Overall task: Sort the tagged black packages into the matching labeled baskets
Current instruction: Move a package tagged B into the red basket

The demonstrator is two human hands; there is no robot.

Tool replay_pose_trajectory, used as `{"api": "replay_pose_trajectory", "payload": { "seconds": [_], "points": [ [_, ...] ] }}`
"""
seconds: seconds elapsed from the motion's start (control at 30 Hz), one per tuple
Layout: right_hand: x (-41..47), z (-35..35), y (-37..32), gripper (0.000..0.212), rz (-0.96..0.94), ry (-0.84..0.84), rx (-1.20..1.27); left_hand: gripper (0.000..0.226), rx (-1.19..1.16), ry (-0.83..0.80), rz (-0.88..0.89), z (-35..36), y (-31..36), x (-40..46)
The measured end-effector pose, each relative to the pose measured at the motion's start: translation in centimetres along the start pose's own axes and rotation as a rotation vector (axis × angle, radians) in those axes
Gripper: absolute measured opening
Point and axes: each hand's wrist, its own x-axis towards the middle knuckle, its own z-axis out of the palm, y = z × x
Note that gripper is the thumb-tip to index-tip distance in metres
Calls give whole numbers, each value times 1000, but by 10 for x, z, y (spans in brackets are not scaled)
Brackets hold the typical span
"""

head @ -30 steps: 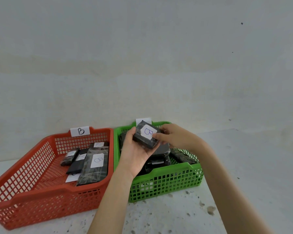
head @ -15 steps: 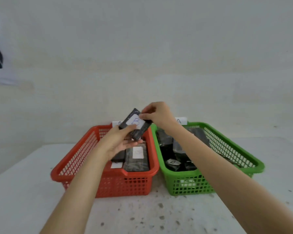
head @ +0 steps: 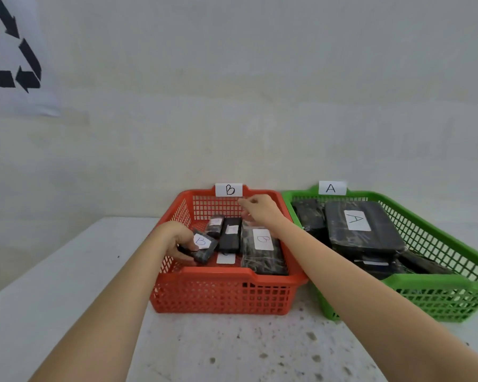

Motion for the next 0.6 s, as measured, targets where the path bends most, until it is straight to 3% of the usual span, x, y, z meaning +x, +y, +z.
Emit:
{"api": "replay_pose_trajectory", "payload": {
  "seconds": [0.2,0.33,0.6],
  "points": [
    [2,8,0,20,-48,-14,-49,58,407,96,1,5,3,6],
    [-1,9,-4,29,-87,10,-52,60,696,145,76,8,7,2],
    [-15,-11,-19,29,-157,-63,-117,62,926,215,92,18,12,-9]
  ]
}}
